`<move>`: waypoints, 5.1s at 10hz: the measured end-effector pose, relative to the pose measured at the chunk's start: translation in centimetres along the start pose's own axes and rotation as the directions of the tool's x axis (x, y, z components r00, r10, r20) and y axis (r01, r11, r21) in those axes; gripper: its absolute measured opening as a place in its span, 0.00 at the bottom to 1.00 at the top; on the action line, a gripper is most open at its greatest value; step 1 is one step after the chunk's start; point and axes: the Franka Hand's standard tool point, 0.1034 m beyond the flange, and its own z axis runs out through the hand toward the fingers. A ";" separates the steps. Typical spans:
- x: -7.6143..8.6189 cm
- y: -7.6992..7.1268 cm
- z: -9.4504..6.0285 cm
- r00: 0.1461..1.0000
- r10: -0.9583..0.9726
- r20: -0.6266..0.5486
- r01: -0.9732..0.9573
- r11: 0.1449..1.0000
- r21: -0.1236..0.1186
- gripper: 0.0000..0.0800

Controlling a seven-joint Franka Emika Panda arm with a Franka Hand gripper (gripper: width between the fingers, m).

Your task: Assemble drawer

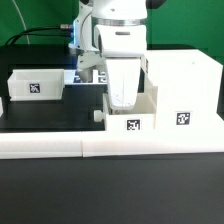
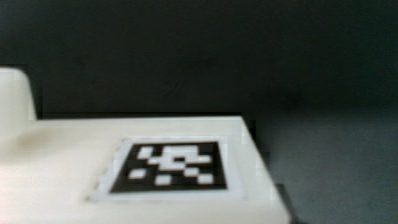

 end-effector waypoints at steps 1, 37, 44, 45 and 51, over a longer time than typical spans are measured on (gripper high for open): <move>0.0 0.0 0.0 1.000 -0.003 0.000 0.003 1.000 0.000 0.05; -2.8 1.1 -1.7 0.983 -0.030 -0.179 0.041 0.997 0.063 0.81; 1.4 1.4 -1.9 0.983 0.027 -0.183 -0.013 0.997 0.079 0.81; 1.5 1.4 -1.9 0.982 0.045 -0.181 -0.030 0.996 0.082 0.81; -0.4 1.0 -2.7 0.980 0.132 -0.151 -0.123 0.990 0.067 0.81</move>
Offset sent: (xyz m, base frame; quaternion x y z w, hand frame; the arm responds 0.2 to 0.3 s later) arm 0.0098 0.0183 0.0023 -0.0349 -0.0199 -0.0113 0.9991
